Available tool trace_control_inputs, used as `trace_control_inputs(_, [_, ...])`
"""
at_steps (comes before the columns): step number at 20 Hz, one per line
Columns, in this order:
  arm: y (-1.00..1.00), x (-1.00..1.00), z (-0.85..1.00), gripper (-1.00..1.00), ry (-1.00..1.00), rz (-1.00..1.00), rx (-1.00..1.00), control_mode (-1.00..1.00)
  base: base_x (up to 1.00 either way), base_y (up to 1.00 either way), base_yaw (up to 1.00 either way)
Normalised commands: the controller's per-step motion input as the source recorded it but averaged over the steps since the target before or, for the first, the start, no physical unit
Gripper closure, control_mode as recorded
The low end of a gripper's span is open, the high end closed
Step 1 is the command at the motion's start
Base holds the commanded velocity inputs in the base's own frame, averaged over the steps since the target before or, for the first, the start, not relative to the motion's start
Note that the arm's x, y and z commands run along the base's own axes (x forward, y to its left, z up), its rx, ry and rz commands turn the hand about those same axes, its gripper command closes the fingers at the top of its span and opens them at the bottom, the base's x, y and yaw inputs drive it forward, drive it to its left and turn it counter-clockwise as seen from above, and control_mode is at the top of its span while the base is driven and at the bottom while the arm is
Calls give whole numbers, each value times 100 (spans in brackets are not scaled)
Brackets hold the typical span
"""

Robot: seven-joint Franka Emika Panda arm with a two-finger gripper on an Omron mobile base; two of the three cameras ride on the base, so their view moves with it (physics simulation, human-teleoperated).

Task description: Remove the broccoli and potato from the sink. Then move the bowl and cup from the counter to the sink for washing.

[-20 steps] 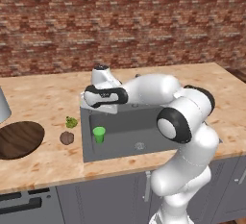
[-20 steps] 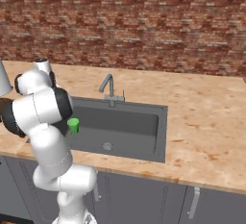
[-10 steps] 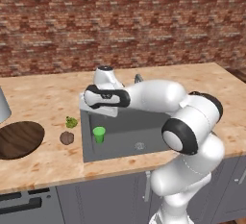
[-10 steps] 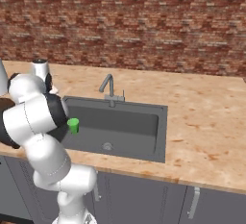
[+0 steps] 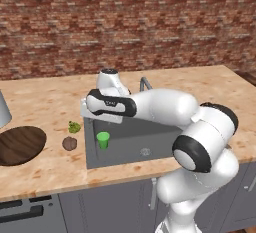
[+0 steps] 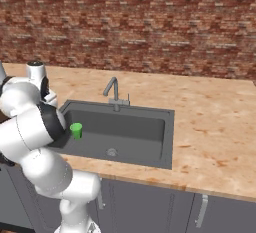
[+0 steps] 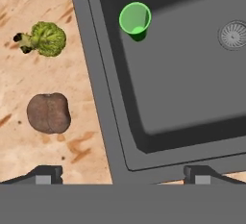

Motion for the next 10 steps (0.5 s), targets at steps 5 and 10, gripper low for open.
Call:
trace_control_inputs(5, [21,-21,7,-100,-1,1,0,-100,0,0,0])
trace_control_inputs(10, [20,-30,4,-100,-3,4,0,-100,0,0,0])
